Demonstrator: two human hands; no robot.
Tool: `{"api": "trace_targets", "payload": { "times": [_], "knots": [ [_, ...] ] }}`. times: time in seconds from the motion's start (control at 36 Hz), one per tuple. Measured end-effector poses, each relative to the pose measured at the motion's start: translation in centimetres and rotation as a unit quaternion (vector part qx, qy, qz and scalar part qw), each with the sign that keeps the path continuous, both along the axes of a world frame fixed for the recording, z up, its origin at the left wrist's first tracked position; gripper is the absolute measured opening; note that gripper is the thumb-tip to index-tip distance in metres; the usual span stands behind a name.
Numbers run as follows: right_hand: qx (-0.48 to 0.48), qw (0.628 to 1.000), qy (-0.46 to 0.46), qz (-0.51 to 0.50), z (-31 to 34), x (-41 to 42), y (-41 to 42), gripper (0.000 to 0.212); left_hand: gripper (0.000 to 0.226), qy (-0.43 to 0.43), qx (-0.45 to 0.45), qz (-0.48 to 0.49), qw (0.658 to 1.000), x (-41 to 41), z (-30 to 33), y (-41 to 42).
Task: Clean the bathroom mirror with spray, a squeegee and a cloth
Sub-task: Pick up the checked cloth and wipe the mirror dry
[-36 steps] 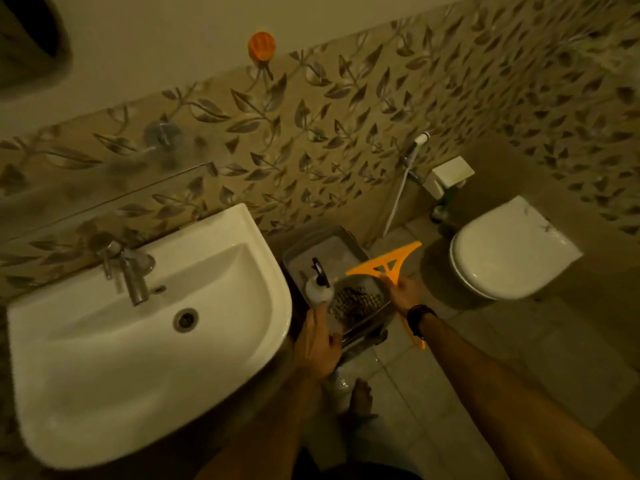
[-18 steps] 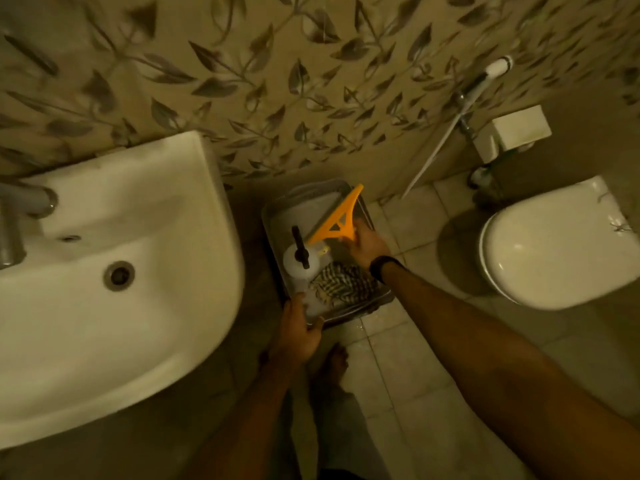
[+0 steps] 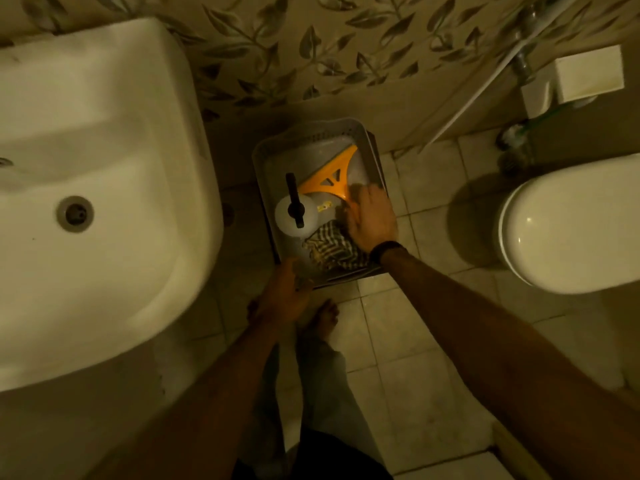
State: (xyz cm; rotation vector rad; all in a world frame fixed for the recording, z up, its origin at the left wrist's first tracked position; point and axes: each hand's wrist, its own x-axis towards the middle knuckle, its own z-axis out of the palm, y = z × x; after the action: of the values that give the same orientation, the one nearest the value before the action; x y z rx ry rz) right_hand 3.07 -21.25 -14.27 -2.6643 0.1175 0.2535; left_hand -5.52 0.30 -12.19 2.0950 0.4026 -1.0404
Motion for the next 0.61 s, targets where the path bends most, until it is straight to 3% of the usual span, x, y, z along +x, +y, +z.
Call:
{"api": "trace_targets", "payload": {
  "times": [0.14,0.25,0.36,0.5,0.61],
  "knots": [
    [-0.015,0.977,0.141,0.157,-2.3,-1.8,1.0,0.059,0.059,0.019,0.005,0.006,1.000,0.9,0.6,-0.3],
    [-0.067,0.978,0.178,0.090,-3.5,-2.0,2.1,0.055,0.059,0.030,0.015,-0.002,0.999,1.4,1.1,0.0],
    [-0.101,0.968,0.205,0.104,-3.0,-1.3,2.2,0.037,0.051,0.021,0.017,-0.006,1.000,1.2,1.5,0.8],
    [0.065,0.976,0.207,0.020,0.0,-1.6,0.9,0.040,0.044,0.031,0.016,0.007,0.999,1.2,3.1,0.8],
    [0.190,0.951,0.240,-0.039,3.1,-2.9,-0.5,0.044,0.038,0.037,-0.005,0.022,0.999,1.7,5.5,-0.5]
  ]
}}
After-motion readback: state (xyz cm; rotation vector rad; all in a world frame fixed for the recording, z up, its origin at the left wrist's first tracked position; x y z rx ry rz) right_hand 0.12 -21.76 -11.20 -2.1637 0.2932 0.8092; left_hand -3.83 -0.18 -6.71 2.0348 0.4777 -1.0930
